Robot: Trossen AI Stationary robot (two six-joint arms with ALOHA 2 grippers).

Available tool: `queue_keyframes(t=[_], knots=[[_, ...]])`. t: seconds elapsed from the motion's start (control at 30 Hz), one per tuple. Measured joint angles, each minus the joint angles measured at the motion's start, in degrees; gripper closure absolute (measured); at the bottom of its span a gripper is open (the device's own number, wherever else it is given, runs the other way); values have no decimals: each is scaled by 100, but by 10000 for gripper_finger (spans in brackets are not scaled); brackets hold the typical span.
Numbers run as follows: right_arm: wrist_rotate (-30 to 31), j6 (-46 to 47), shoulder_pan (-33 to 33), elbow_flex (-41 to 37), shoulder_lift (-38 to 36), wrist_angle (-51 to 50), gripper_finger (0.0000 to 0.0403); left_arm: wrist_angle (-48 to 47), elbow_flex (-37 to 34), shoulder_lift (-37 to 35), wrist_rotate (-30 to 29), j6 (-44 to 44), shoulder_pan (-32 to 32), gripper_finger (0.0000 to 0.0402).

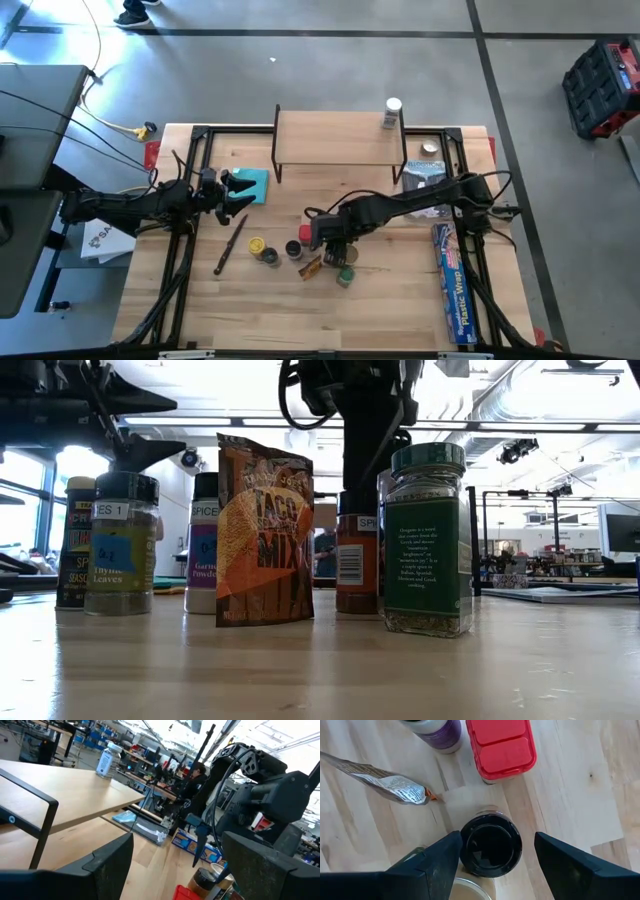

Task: Shelf spices
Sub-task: Put the orange spice bottle on the shelf

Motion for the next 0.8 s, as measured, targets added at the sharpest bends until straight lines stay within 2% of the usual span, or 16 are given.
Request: queue_keyframes(t=[0.37, 0.57, 0.8], knots=[[388, -105, -159, -42, 46, -72, 151, -31, 0, 2, 133, 4, 0, 104], [380, -205, -262, 56, -25, -314, 151, -31, 0, 0, 133, 4, 0, 104], [68, -289, -257, 66, -70, -424, 151, -51, 0, 0, 143, 4, 0, 104]])
